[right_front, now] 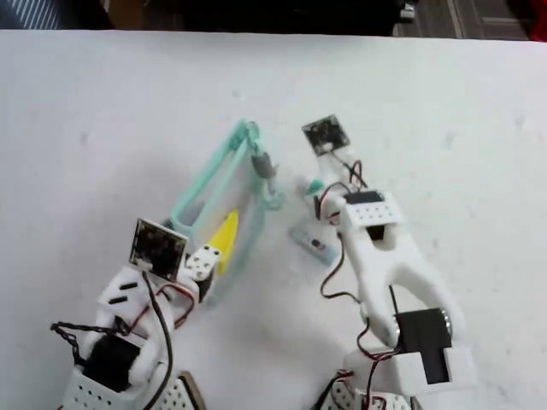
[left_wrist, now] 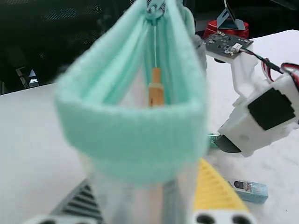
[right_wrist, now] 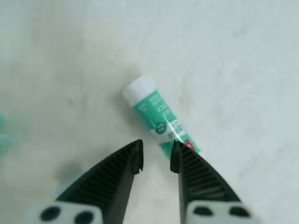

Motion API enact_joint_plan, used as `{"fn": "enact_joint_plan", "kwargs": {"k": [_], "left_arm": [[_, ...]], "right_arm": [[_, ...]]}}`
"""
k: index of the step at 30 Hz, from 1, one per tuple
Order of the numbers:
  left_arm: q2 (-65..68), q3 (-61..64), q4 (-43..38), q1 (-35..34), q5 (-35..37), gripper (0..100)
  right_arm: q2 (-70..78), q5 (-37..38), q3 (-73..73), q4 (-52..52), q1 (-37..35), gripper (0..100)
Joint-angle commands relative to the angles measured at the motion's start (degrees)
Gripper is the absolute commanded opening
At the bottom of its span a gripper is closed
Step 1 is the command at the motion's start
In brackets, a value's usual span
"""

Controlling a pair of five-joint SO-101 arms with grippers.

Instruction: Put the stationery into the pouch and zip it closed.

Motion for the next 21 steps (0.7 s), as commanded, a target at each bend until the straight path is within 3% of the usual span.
{"fn": "enact_joint_plan", "kwargs": {"k": [1, 8, 13, 21], "left_arm": [[-0.9, -0.7, -2.2, -0.7, -0.3, 15], [-0.9, -0.8, -2.2, -0.7, -0.3, 15], [-0.9, -0.7, -2.2, -0.7, -0.3, 15], [-0.9, -0.6, -2.2, -0.4, -0.3, 15]], "right_arm": [[-2.0, 1.1, -2.9, 1.0, 0.8, 10.2], [-5.5, 1.1, -2.8, -0.7, 0.7, 10.2], [1.6, 1.2, -6.0, -3.2, -0.7, 10.2], [14.5, 1.2, -17.9, 4.3, -0.3, 10.2]]}}
